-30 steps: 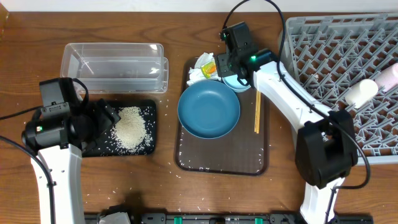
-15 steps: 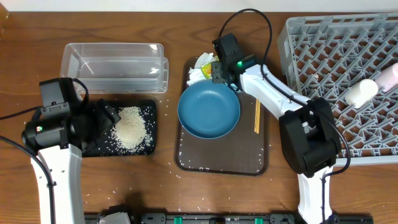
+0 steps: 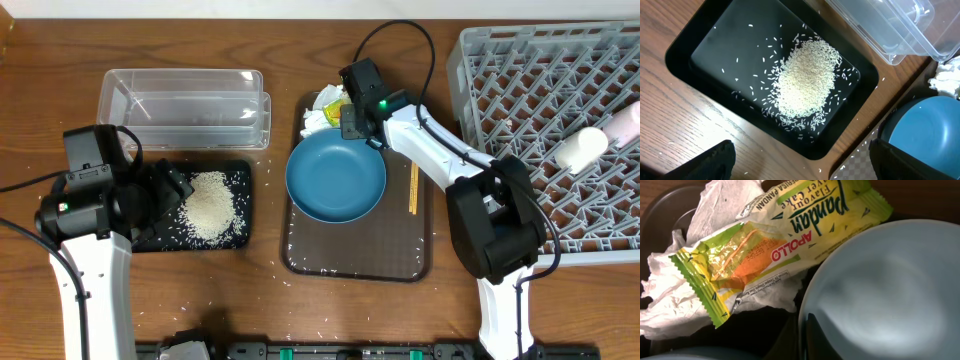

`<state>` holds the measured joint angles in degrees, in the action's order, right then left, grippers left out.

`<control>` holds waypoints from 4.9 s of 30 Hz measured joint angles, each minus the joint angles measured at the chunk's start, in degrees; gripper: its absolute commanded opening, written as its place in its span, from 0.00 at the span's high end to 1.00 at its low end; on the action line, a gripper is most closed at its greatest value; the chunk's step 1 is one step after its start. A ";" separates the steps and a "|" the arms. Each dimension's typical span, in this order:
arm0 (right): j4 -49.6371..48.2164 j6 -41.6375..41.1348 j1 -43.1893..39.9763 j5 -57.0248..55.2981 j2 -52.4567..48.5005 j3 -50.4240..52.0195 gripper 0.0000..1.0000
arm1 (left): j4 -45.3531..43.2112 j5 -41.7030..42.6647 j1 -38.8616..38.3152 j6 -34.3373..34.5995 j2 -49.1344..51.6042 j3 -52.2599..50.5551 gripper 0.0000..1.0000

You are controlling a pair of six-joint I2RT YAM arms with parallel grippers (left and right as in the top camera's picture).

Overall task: Sort waste into correct bins and load items into the dishwasher rack
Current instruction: 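Carry the light-blue bowl with the right gripper into the dish rack, then move the right gripper back to the blue bowl on the brown tray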

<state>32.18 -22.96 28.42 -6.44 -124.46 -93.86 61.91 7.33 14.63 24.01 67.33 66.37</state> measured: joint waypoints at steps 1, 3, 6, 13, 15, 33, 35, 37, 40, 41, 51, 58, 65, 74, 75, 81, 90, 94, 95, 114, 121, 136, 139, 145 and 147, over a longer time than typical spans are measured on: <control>0.02 -0.04 0.00 -0.04 0.00 0.00 0.99 | 0.00 0.00 0.00 0.00 0.00 0.00 0.12; 0.13 -0.07 0.00 -0.04 0.00 -0.02 0.99 | 0.00 0.00 0.00 0.00 0.00 0.00 0.12; 0.92 -0.07 -0.02 -0.02 0.28 -0.26 0.99 | 0.00 0.00 0.00 0.00 0.00 0.00 0.12; 4.94 0.37 -4.22 2.51 8.41 -3.28 0.99 | 0.00 0.00 0.00 0.00 0.00 0.00 0.12; 5.46 0.94 -7.87 4.28 13.49 -4.22 0.99 | 0.00 0.00 0.00 0.00 0.00 0.00 0.12; 1.95 8.74 -49.62 43.89 22.56 -6.67 0.99 | 0.00 0.00 0.00 0.00 0.00 0.00 0.11; -1.92 8.44 -52.37 48.11 20.61 -6.64 0.99 | -0.02 0.00 0.00 0.00 0.00 0.00 0.12; -5.64 7.58 -54.05 51.45 18.60 -6.64 0.99 | 0.00 0.00 0.00 0.00 0.00 0.00 0.12; -12.68 5.03 -54.60 55.60 14.95 -6.62 0.98 | 0.00 0.00 0.00 0.00 0.02 0.00 0.12; -15.69 3.69 -54.53 57.00 13.46 -6.60 0.99 | 0.02 0.00 0.00 0.00 0.02 0.00 0.12; -40.68 -15.80 -54.34 64.54 -1.03 -6.47 0.99 | -0.02 0.00 0.00 0.00 0.02 0.00 0.12; -34.58 -18.51 -54.77 65.24 -3.54 -6.51 0.99 | -0.04 0.00 0.00 0.00 0.02 0.00 0.12; -26.80 -15.47 -56.96 65.51 -2.86 -7.45 0.99 | 0.00 0.00 0.00 0.00 0.02 0.00 0.12; -19.12 -13.00 -62.49 63.04 -2.75 -7.19 0.95 | -0.02 0.00 0.00 0.00 0.02 0.00 0.12; -17.59 -12.39 -63.17 62.23 -2.75 -7.04 0.94 | -0.02 0.00 0.00 0.00 0.02 0.00 0.12; -9.66 -8.92 -65.16 58.27 -1.25 -6.56 0.81 | -0.02 0.00 0.00 0.00 0.02 0.00 0.12; -0.74 -4.50 -64.67 51.45 14.53 -6.21 0.78 | 0.00 0.00 0.00 0.00 0.02 0.00 0.12; 0.09 -3.19 -62.49 47.69 22.95 -6.25 0.78 | 0.00 0.00 0.00 0.00 0.02 0.00 0.12; 0.09 -2.78 -61.37 45.57 24.72 -6.27 0.81 | 0.00 0.00 0.00 0.00 0.02 0.00 0.12; -23.98 6.51 -48.81 3.96 7.80 -6.47 0.86 | -0.02 0.00 0.00 0.00 0.02 0.00 0.12; -27.39 7.15 -48.81 3.15 -0.66 -6.47 0.87 | -0.02 0.00 0.00 0.00 0.02 0.00 0.12; -15.30 9.03 -49.00 2.36 -1.88 -6.91 0.89 | 0.00 0.00 0.00 0.00 0.02 0.00 0.12; -11.82 9.07 -49.27 1.14 -0.48 -6.43 0.80 | 0.00 0.00 0.00 0.00 0.02 0.00 0.12; -5.90 9.53 -49.29 0.87 9.81 -5.84 0.39 | -0.02 0.00 0.00 0.00 0.02 0.00 0.12; -2.75 9.66 -49.35 4.13 15.98 -5.84 0.31 | -0.02 0.00 0.00 0.00 0.02 0.00 0.12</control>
<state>29.43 -13.30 -20.93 -2.31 -108.49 -99.70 61.89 7.33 14.63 24.01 67.35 66.37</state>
